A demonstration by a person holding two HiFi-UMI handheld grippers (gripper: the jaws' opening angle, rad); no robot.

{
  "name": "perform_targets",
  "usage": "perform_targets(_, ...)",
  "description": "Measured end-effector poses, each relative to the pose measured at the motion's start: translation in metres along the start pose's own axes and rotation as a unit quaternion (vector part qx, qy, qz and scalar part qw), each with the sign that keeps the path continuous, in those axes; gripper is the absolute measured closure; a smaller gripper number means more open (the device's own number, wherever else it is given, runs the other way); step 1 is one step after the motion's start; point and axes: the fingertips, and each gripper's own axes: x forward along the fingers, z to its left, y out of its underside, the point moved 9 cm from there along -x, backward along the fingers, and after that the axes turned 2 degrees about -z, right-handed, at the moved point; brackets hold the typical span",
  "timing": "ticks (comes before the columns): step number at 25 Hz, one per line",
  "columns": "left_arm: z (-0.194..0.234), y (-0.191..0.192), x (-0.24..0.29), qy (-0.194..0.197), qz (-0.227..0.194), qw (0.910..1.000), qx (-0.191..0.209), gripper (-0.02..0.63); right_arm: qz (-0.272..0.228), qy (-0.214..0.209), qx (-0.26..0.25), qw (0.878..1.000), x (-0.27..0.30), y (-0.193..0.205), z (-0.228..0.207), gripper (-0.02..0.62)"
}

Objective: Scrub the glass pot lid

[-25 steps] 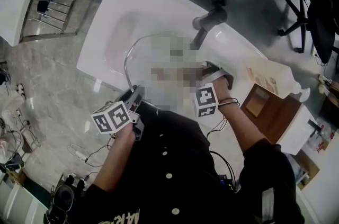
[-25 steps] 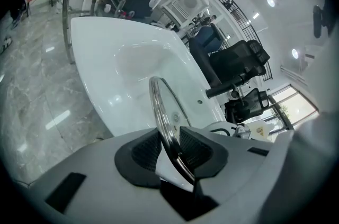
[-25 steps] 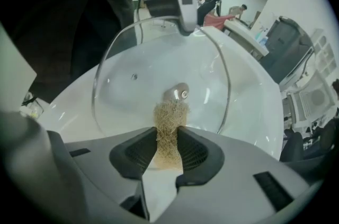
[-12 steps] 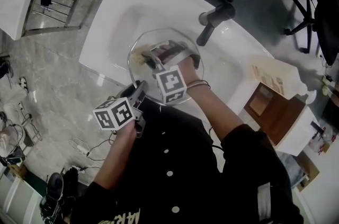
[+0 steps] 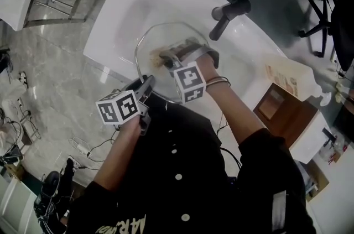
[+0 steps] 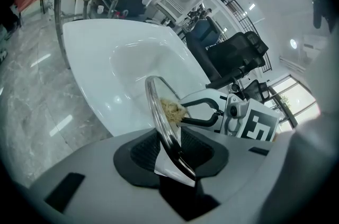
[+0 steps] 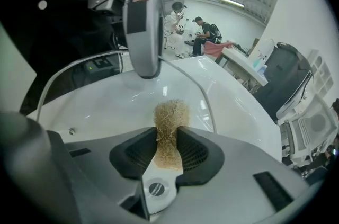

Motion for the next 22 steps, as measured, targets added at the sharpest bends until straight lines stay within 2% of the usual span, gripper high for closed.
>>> perform_targets(12, 0.002, -0.001, -0.001, 0.01, 0.005, 0.9999, -0.011, 0.466, 0.028, -0.043, -0.035, 0.998, -0.026, 0.005, 0.045, 0.468)
perform_targets(22, -0.001, -0.002, -0.002, 0.021, 0.007, 0.9997, -0.012, 0.468, 0.044, -0.089, -0.011, 0.995, -0.055, 0.022, 0.08, 0.468)
